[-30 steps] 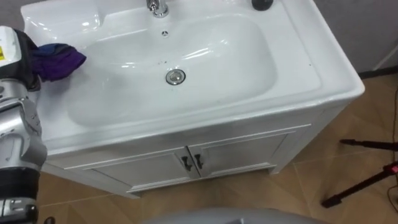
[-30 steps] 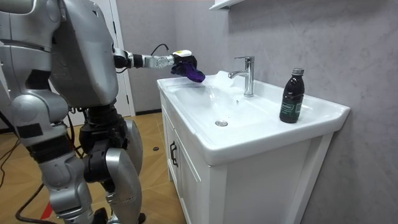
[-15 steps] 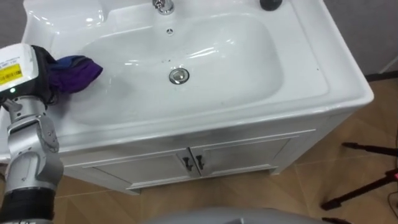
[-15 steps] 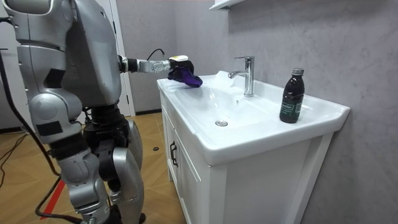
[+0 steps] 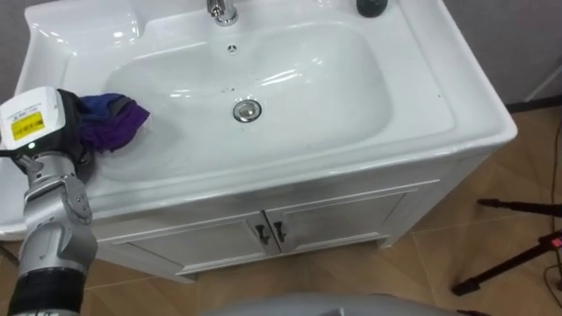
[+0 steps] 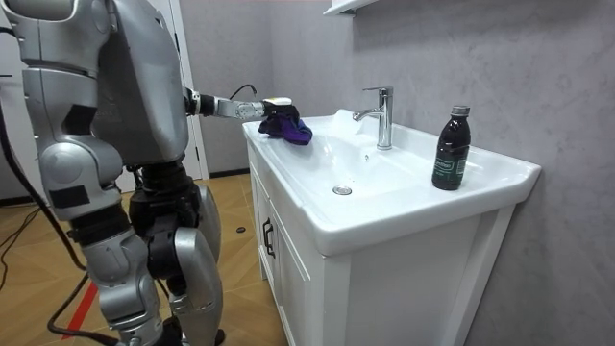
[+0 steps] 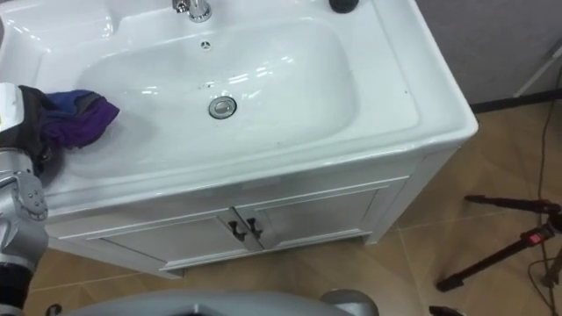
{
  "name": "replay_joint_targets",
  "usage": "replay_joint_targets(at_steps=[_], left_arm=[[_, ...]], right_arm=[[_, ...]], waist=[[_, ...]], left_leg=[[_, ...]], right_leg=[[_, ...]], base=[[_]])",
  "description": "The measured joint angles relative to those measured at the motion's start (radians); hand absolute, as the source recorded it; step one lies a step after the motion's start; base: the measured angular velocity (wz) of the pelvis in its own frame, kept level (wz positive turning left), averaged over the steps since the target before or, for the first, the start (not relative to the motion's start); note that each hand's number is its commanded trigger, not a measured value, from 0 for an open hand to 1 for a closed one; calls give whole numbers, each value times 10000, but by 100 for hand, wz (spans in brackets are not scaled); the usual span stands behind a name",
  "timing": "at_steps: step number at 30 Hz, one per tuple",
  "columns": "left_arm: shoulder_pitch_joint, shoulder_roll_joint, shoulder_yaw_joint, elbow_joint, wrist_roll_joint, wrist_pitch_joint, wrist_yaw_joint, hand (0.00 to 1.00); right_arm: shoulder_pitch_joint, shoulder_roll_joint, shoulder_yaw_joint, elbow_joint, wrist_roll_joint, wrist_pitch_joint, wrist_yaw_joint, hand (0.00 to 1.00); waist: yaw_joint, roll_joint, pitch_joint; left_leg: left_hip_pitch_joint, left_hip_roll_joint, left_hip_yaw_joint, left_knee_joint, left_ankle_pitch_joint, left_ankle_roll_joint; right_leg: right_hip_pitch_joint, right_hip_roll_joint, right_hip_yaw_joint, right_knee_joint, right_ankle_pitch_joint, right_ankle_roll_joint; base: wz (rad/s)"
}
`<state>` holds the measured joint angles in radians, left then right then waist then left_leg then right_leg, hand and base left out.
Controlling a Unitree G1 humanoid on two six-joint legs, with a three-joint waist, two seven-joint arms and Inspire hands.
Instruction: Wipe basin
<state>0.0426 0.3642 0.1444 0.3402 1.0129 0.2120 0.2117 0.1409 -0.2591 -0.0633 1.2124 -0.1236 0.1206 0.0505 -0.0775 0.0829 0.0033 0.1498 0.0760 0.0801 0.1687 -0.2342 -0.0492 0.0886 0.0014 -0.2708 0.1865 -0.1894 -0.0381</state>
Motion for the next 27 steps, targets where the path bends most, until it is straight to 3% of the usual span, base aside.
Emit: replay_joint_targets(at_steps=[14, 22, 27], left_arm=[[281, -6, 15, 436, -4, 23, 301, 100], [286, -53, 17, 643, 19, 165, 398, 100], [253, -67, 16, 892, 25, 196, 571, 100]], right_arm=[[85, -1, -34, 77, -52, 142, 48, 0], [234, 2, -84, -244, -41, 716, 63, 0], [397, 17, -86, -545, -55, 863, 70, 0]], waist=[[44, 137, -48], [17, 112, -73], [10, 121, -100]], left_leg=[[157, -10, 284, -43, 25, 17], [278, -14, 505, -26, 25, 17], [284, -15, 555, -23, 25, 17]], right_leg=[[-6, 54, 458, 158, -17, 11], [-10, 41, 550, 275, -27, 15], [-38, 25, 569, 344, -43, 14]], base=[[-9], [-5], [-1]])
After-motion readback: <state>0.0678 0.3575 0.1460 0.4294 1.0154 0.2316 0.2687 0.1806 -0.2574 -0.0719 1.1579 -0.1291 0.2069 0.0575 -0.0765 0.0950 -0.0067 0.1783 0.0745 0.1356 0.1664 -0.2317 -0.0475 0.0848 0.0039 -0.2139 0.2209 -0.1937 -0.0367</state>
